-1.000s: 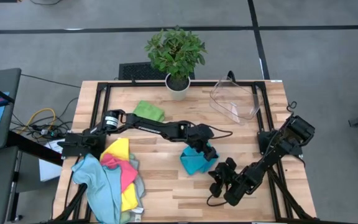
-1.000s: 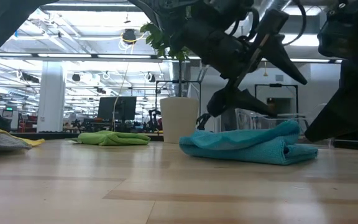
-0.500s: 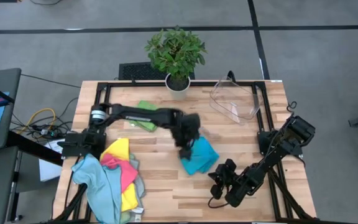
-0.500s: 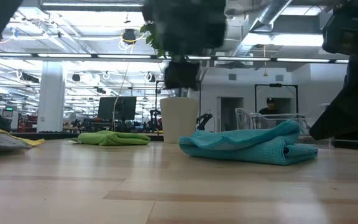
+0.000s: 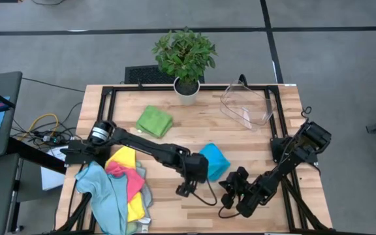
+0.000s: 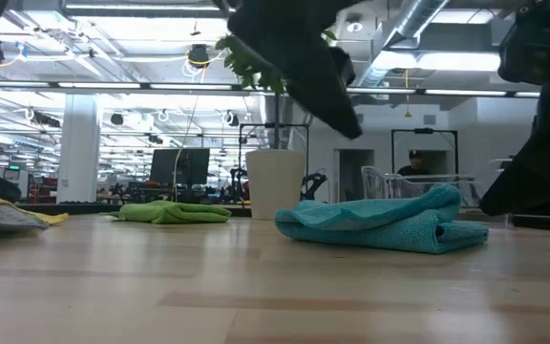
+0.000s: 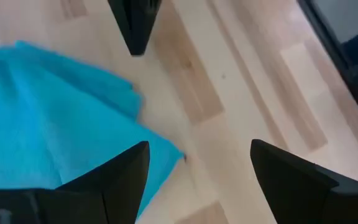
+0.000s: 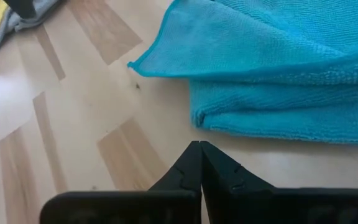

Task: Fold microfiber towels
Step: Fold the blue microfiber towel

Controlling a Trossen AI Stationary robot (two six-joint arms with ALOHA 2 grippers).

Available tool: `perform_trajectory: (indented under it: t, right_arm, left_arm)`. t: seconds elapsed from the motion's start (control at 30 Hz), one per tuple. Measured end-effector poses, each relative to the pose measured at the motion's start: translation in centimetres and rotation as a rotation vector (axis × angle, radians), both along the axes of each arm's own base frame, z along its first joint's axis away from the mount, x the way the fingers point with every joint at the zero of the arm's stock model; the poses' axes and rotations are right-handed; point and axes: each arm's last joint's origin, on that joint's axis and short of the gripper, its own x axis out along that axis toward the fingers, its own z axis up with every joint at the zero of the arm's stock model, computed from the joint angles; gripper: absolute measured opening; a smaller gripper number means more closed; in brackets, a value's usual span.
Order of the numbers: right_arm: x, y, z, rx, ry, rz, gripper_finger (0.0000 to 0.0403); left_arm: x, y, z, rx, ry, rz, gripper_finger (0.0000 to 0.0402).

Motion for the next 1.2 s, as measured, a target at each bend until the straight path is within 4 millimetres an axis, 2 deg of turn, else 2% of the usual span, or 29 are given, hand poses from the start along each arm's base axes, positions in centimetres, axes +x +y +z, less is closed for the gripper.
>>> perform_trajectory:
  t: [0.13,0.23,0.4,0.67,0.77,0.9,1.2]
  right_arm:
    - [-0.1,0.1,0.0,-0.001,0.003,0.004,0.0025]
    - [-0.1,0.1,0.0,0.006,0.002,0.000,0.0027]
    - [-0.1,0.1,0.0,0.013,-0.001,-0.005,0.0027]
    - [-0.3,0.3,0.0,0.028,-0.004,-0.011,0.0026]
    - [-0.3,0.3,0.0,0.034,-0.007,-0.013,0.0026]
    - [-0.4,0.4,0.0,0.037,-0.008,-0.010,0.0025]
    - [-0.4,0.4,0.0,0.047,-0.012,-0.020,0.0025]
  left_arm:
    - [-0.1,-0.4,-1.5,0.008,0.012,0.013,0.0273]
    - [0.0,-0.7,-2.3,0.023,-0.043,0.032,0.0273]
    - [0.1,-1.7,-3.0,0.167,-0.105,0.008,0.0273]
    - [0.3,-2.4,-5.7,0.201,-0.062,0.024,0.0267]
    - [0.3,-2.2,-5.7,0.252,-0.069,0.061,0.0260]
    - [0.2,-1.9,-6.0,0.257,-0.060,0.065,0.0241]
    - [-0.4,-1.5,-7.3,0.310,-0.042,0.132,0.0163]
